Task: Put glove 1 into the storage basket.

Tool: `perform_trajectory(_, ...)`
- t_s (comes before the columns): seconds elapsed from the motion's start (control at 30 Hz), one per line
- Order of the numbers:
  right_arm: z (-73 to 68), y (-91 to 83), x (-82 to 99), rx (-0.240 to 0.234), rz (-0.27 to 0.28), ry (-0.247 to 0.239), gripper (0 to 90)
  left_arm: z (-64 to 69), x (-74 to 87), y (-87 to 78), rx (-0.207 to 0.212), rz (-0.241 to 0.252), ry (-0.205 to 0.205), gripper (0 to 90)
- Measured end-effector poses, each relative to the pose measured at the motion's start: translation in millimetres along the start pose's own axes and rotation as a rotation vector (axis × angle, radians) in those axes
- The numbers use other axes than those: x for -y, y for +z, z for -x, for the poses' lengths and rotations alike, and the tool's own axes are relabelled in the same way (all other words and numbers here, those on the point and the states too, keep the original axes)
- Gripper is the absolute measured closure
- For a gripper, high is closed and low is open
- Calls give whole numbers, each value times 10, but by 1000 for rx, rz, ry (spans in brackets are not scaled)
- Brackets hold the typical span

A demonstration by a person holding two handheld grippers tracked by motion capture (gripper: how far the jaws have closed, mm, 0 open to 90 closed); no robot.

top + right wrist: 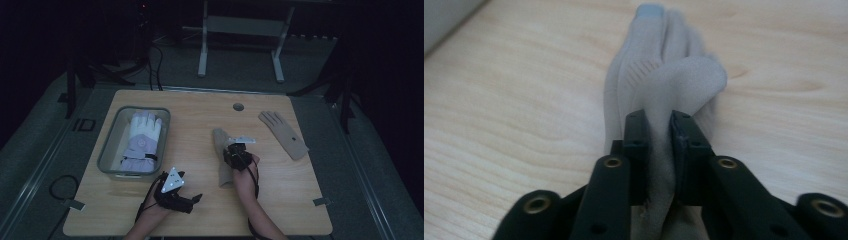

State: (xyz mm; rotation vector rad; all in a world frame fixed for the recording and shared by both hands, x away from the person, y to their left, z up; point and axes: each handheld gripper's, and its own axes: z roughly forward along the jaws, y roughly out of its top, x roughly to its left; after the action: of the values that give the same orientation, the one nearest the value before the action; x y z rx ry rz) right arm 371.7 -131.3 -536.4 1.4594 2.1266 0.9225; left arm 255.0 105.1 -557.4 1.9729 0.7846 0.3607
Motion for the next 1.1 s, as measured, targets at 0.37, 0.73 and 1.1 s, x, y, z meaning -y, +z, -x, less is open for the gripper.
perform_trajectory(0.37,-46,27,62,-43,-23,-82,575,-18,27,-30,-4,14,-13,24)
perform_trajectory(0.73,380,-238,-3,-34,25,-128,563,8,47,-38,4,14,-15,24)
perform_trajectory(1.1,1168,-459,-52,25,61,-59,561,32,61,-9,15,1,-9,24)
